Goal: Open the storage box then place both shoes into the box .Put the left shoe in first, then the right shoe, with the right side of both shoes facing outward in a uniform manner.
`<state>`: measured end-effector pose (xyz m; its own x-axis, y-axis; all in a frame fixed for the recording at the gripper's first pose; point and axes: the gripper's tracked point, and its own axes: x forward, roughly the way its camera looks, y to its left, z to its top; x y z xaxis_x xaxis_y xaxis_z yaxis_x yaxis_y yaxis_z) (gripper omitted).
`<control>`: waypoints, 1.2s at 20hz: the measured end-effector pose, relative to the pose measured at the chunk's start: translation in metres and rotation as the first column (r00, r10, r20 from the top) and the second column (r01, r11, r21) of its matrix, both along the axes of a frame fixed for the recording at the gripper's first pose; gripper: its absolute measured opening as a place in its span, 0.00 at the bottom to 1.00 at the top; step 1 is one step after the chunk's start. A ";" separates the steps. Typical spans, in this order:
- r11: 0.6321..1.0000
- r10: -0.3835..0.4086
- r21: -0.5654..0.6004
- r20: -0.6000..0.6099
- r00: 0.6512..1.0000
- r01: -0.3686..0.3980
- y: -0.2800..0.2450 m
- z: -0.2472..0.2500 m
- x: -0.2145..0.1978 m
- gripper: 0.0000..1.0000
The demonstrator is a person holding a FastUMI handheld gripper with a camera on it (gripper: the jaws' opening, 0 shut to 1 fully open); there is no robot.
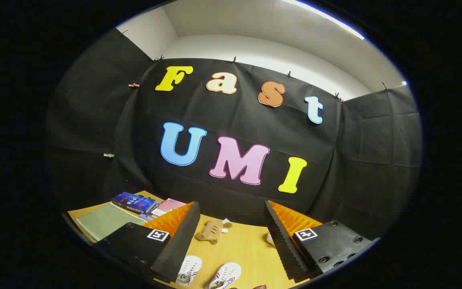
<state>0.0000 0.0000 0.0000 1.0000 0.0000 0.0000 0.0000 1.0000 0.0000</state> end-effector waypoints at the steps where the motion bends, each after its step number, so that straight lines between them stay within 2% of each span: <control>1: 1.000 0.007 -0.005 -0.001 1.000 -0.007 0.003 0.001 0.000 0.97; 18: 0.997 0.075 -0.010 -0.021 0.997 -0.075 0.024 -0.003 0.008 0.97; 24: 0.986 0.162 0.046 -0.061 0.985 -0.159 0.052 -0.019 0.017 0.97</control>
